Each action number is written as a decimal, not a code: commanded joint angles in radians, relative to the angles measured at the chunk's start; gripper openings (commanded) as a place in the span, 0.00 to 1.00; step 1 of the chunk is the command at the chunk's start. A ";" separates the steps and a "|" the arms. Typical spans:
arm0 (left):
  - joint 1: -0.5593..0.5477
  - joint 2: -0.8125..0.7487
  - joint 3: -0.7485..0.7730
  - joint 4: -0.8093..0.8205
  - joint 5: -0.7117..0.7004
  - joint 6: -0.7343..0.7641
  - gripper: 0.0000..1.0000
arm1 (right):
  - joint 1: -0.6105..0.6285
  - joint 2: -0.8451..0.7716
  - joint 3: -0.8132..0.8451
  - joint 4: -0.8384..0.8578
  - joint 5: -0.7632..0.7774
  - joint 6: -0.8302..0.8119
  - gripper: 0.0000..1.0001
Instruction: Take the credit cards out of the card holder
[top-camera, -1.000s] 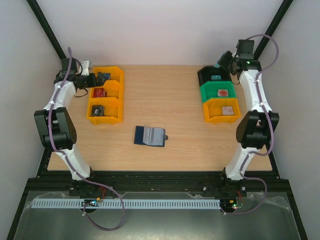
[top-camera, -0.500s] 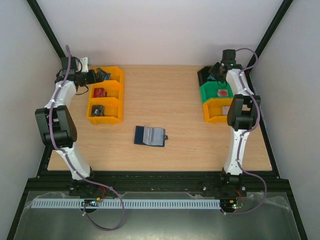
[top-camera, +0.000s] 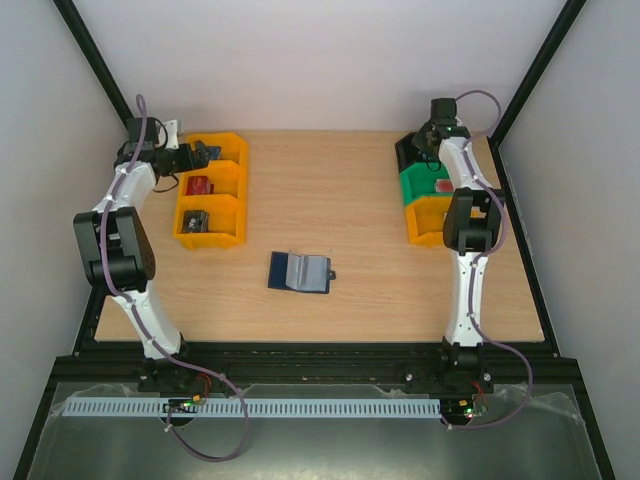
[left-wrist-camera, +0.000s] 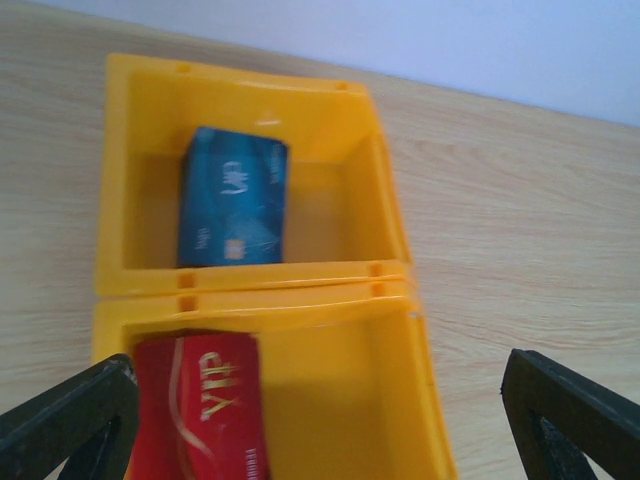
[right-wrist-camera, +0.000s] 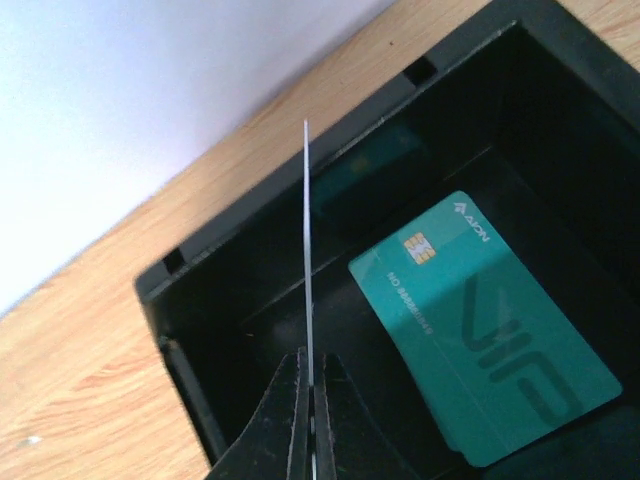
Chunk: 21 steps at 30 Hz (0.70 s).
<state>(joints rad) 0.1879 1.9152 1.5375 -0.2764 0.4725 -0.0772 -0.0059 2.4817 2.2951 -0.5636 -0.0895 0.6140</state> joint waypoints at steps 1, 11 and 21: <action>-0.005 0.046 0.025 -0.059 -0.203 -0.011 0.99 | 0.027 0.050 0.030 -0.095 0.075 -0.136 0.02; -0.004 0.066 0.067 -0.060 -0.247 -0.007 0.99 | 0.073 0.058 0.037 -0.244 -0.179 -0.263 0.02; -0.004 0.066 0.069 -0.063 -0.253 0.011 0.99 | 0.128 -0.113 -0.141 -0.482 -0.416 -0.459 0.02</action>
<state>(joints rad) 0.1856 1.9793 1.5772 -0.3279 0.2234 -0.0723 0.0753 2.4599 2.2559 -0.8185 -0.3534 0.2707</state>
